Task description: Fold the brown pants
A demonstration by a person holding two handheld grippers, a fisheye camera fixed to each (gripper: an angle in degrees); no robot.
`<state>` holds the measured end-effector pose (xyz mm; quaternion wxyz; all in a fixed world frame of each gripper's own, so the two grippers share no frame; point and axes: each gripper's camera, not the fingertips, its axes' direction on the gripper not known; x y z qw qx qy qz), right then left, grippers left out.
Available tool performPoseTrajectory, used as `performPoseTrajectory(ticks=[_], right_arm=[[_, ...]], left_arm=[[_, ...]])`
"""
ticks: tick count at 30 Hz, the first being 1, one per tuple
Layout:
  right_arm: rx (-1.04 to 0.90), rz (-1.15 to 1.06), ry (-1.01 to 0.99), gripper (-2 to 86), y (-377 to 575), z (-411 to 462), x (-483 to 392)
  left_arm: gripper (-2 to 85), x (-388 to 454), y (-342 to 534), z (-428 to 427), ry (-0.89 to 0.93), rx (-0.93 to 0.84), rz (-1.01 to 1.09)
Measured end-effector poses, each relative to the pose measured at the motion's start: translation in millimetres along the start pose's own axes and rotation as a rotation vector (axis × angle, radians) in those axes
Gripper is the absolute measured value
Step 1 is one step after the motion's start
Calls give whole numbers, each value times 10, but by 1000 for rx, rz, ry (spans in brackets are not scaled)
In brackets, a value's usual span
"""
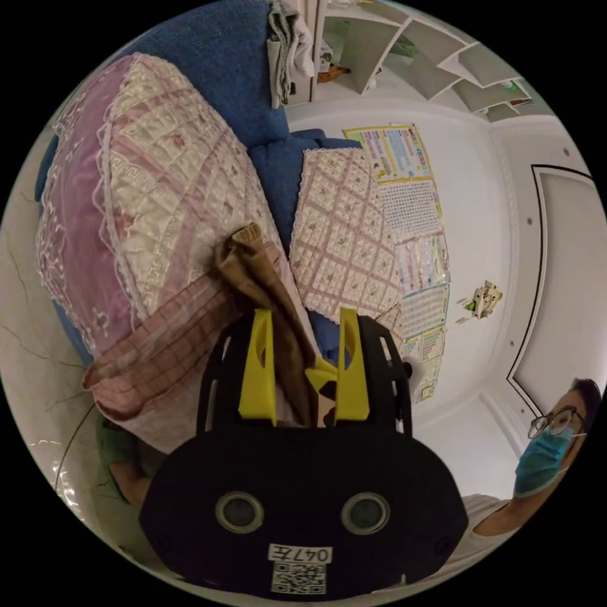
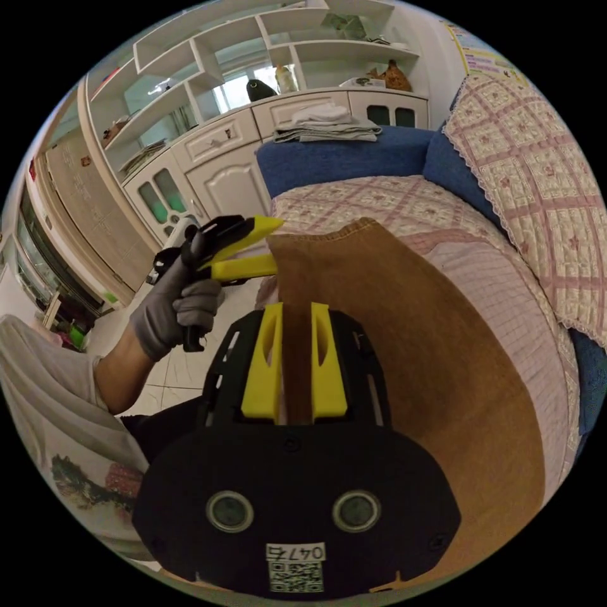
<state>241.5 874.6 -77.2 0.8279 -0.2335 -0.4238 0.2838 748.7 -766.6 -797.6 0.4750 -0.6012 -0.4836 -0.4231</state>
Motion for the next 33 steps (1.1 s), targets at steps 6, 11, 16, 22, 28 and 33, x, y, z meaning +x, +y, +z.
performPoseTrajectory(ticks=[6,11,16,22,28,33], right_arm=[[214,89,10,50,677,-1276,121],[400,611,528,78,2366,-3094,583],[490,1179,941,106,3960,-4431,912],[551,1467,882,119,4754,-5030,1557],[568,1460,812,15,4654,-5259,1971],[372,1188,1013,1,3825,-5541,1743]], left_arm=[[49,-436,-197,198,-80,-12,-25],[35,-446,-455,437,-116,-53,62],[2,-96,-710,745,-226,-79,203],[-5,561,-1076,1296,-274,-101,409],[-7,1224,-1770,2042,-238,-179,585],[-8,1956,-2344,2325,-194,-185,731]])
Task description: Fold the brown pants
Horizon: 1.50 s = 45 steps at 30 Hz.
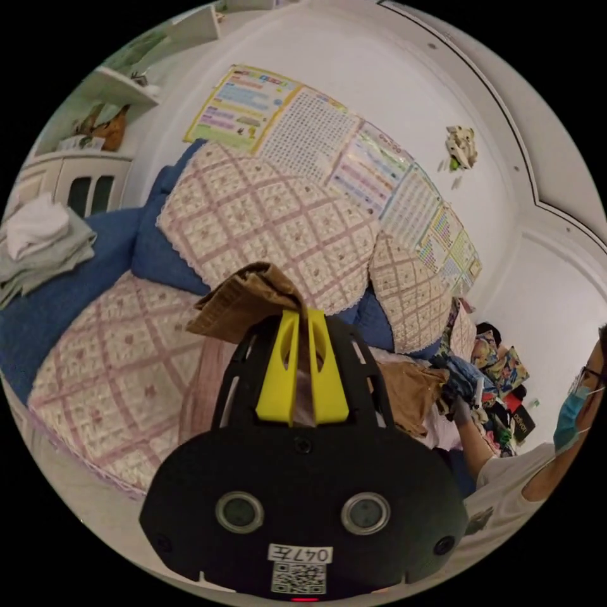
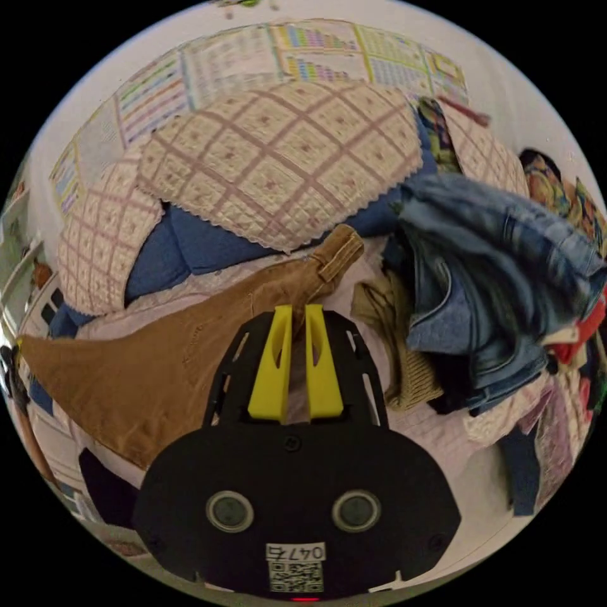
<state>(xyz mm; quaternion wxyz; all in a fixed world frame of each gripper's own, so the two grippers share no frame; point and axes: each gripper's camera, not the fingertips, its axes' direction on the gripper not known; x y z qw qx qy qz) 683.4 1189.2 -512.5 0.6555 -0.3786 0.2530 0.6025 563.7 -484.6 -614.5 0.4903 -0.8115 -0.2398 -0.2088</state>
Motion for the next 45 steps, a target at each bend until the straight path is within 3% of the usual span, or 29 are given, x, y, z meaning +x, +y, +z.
performPoseTrajectory(ticks=[4,8,12,16,20,22,26,32,35,41,45], right_arm=[[5,-125,24,8,230,-265,-320],[-302,-75,68,45,647,172,-353],[-130,-12,21,36,928,-216,-563],[-21,-405,-204,12,936,-411,-1839],[-134,-819,-641,-8,969,-76,-3560],[-197,-943,-690,-11,1023,170,-4271],[-289,-1060,-682,-12,1056,772,-5620],[-428,-1112,-595,-10,1333,1535,-6831],[-495,-1187,-546,3,1539,1767,-7152],[-342,-1289,-618,45,1531,1739,-7507],[-476,-1377,-622,45,1721,2046,-7820]], left_arm=[[-7,-410,-37,-228,-131,-67,-33],[-7,-1711,468,271,-181,-326,-240],[-7,-2557,898,729,-154,-352,-400],[-6,-2801,822,908,-152,-341,-394],[-6,-2963,743,996,-150,-313,-405],[-6,-2943,685,975,-159,-292,-378],[-6,-2942,507,963,-180,-293,-319],[-5,-3270,378,996,-124,-298,-354],[-5,-3409,360,984,-75,-284,-374],[-5,-3575,247,932,-34,-272,-400],[-5,-3569,55,919,-21,-251,-415]])
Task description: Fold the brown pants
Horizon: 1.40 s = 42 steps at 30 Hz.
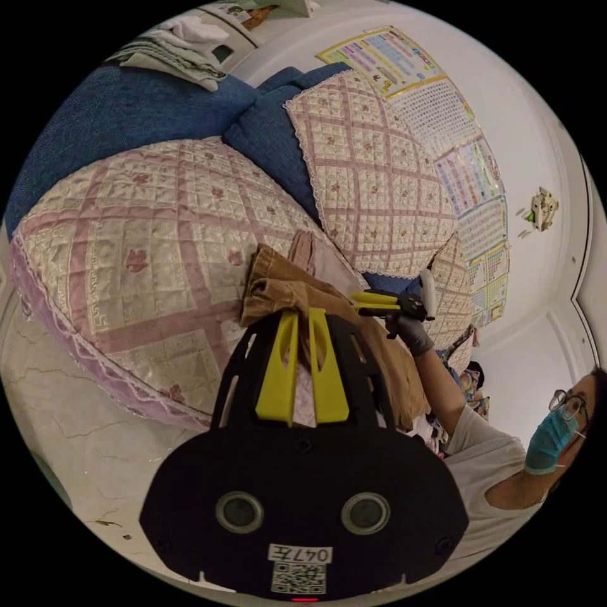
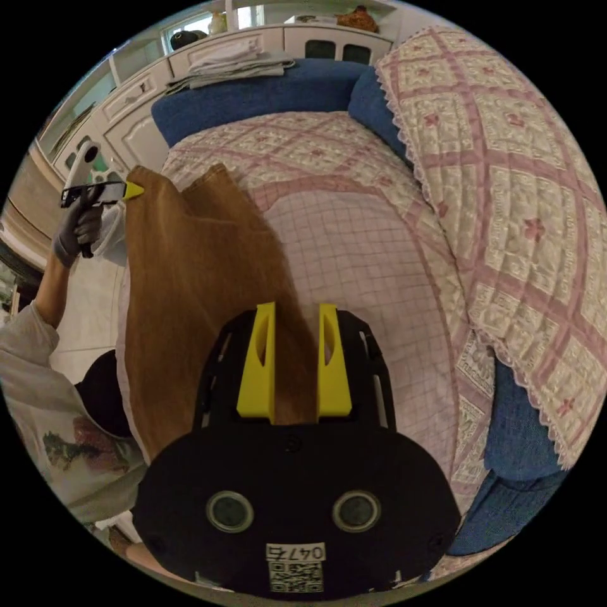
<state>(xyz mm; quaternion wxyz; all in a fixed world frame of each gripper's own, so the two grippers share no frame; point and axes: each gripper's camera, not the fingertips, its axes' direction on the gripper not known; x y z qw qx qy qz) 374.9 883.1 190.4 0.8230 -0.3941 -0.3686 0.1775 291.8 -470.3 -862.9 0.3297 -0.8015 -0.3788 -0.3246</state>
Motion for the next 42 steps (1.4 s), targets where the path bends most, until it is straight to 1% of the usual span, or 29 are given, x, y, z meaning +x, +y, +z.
performPoseTrajectory(ticks=[2,3,5,7,9,11,14,15,17,19,21,22,23,24,25,27,28,30,31,33,34,35,36,37,39,40,42], right_arm=[[-7,-68,-68,17,-79,128,-64],[-10,-87,-53,12,-90,141,-99],[-17,-189,38,0,-112,168,-280],[-28,-219,88,-5,-143,176,-376],[-8,-234,161,-7,-155,129,-461],[100,-200,287,-7,-97,-33,-532],[200,-120,339,-3,14,-23,-542],[198,-116,346,0,28,45,-545],[85,-105,353,10,27,377,-536],[122,-25,382,13,73,282,-508],[221,50,348,11,206,7,-481],[273,67,284,8,332,-156,-482],[273,77,199,6,438,-242,-487],[253,72,154,5,480,-253,-497],[209,53,88,5,556,-237,-531],[203,43,46,4,670,-192,-592],[206,35,21,3,725,-146,-627],[141,31,-12,0,748,-19,-636],[117,49,-21,-3,784,7,-597],[193,202,-62,-10,989,-198,-407],[315,321,-89,-11,1249,-429,-260],[448,436,-124,-12,1583,-663,-130],[505,487,-131,-12,1761,-769,-81],[582,573,-116,-12,2112,-952,-14],[628,678,-47,-12,2611,-1172,19],[643,740,-6,-12,2929,-1293,12],[657,821,25,-10,3380,-1435,-24]], left_arm=[[-5,88,-84,-40,9,3,0],[-5,172,-144,-77,6,2,3],[-5,345,-239,-138,-4,1,18],[-5,580,-333,-207,-27,6,39],[-5,988,-436,-327,-68,26,79],[-5,1348,-494,-426,-99,48,121],[-4,1841,-627,-536,-179,74,163],[-4,1945,-725,-517,-196,63,159],[-4,2004,-897,-403,-200,12,115],[-5,2083,-1008,-319,-231,-12,65],[-5,2384,-1094,-402,-213,8,53],[-5,2484,-1117,-435,-206,14,55],[-5,2708,-1173,-490,-201,23,63],[-5,2969,-1242,-529,-207,29,76],[-5,3118,-1280,-543,-214,33,87],[-5,3832,-1428,-583,-261,54,158],[-5,4035,-1456,-590,-277,63,179],[-5,4929,-1538,-585,-341,96,282],[-5,5182,-1552,-571,-355,101,313],[-5,6217,-1551,-466,-390,116,456],[-5,6491,-1539,-421,-399,113,501],[-5,7038,-1501,-308,-408,100,585],[-4,7576,-1441,-153,-400,79,664],[-4,7842,-1398,-54,-391,63,708],[-3,8854,-1132,482,-345,-32,882],[-1,9087,-1034,648,-336,-61,924],[7,9896,-506,1459,-342,-229,1112]])
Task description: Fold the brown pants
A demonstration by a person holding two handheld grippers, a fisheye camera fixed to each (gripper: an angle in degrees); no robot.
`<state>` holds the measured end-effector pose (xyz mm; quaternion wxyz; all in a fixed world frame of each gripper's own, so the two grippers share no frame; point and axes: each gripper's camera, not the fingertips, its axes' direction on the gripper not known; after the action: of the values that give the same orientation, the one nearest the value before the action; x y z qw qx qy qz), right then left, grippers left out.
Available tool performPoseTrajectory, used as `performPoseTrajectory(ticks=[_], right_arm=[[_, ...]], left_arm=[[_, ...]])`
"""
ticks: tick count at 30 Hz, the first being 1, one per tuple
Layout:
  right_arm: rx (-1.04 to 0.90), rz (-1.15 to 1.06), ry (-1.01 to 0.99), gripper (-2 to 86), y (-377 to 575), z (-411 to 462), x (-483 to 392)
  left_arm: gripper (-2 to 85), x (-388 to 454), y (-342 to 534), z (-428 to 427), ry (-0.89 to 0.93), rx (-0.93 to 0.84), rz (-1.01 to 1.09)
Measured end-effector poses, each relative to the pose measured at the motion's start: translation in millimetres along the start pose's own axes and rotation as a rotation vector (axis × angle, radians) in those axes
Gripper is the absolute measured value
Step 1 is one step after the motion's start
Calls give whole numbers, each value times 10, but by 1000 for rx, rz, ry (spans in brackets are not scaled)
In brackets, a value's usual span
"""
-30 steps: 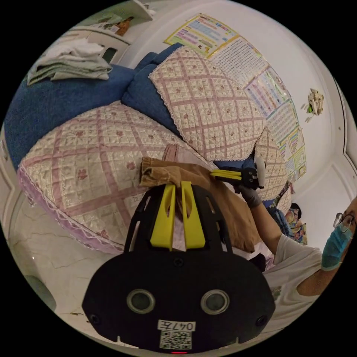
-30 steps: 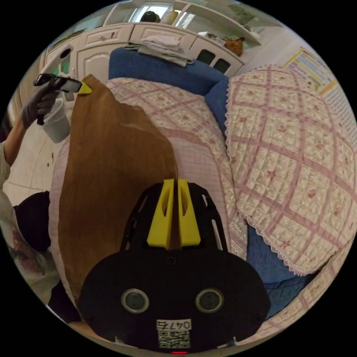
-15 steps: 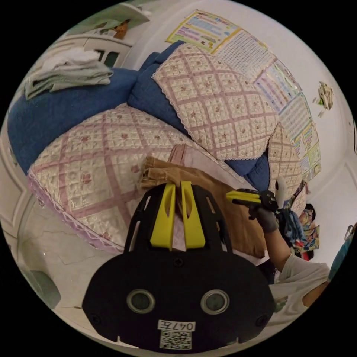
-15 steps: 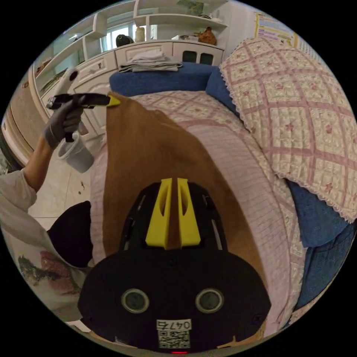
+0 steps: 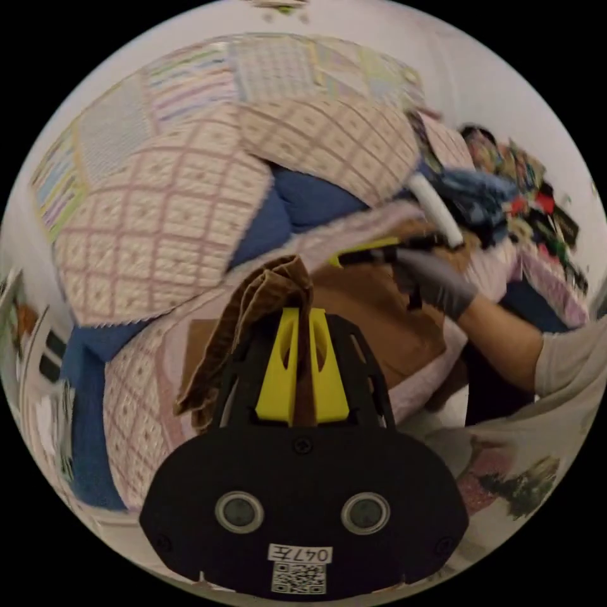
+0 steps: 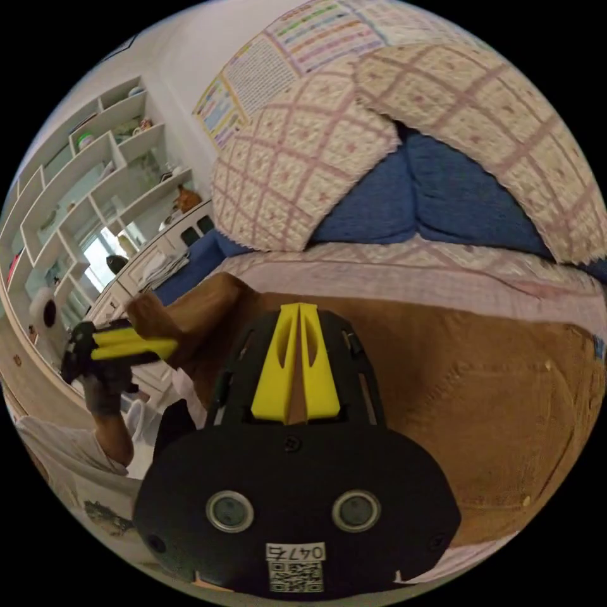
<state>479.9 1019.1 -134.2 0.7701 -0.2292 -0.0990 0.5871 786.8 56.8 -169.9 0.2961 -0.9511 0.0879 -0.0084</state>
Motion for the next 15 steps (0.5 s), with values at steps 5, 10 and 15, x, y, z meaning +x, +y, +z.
performPoseTrajectory(ticks=[5,10,15], right_arm=[[-11,95,46,28,513,-723,399],[-39,-21,-23,55,709,-911,180],[-149,-428,-75,60,683,-737,-661]], left_arm=[[73,1257,-537,895,31,-217,110],[91,1538,-616,158,90,-88,39],[72,907,-270,-558,-17,-95,-158]])
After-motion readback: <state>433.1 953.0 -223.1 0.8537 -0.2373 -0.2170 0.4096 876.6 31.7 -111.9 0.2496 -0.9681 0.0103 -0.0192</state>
